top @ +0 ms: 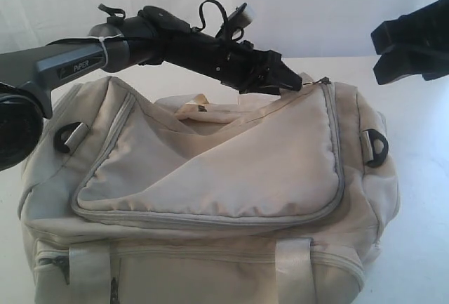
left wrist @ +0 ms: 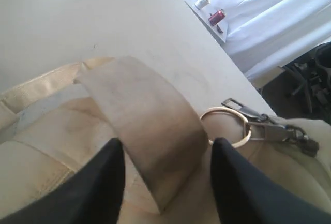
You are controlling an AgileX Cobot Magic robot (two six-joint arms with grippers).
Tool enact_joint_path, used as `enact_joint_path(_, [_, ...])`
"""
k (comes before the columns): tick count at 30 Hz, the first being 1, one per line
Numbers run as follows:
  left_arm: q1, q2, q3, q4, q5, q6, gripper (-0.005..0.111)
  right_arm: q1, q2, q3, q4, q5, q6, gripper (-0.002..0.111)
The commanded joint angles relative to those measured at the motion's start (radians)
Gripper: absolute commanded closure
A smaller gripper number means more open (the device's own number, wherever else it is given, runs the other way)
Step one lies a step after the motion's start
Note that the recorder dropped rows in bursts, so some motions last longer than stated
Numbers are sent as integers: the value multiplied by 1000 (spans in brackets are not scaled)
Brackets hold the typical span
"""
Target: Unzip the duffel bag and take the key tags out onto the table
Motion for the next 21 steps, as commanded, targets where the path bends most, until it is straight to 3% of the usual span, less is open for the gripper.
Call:
enact_joint_path(1, [-4, -5, -6, -59, 1, 25, 80, -4, -6, 4, 4, -33, 4, 54])
enact_joint_path(4, [-4, -5, -6, -59, 2, 27, 107, -4, -6, 4, 4, -48, 4, 54])
enact_joint_path(15, [-2, -53, -7, -66, 74, 104, 107, -4, -1, 4, 4, -199, 4, 54])
enact_joint_path(21, [0, -86, -7, -63, 112, 134, 107, -11, 115, -52, 4, -204, 8, 54])
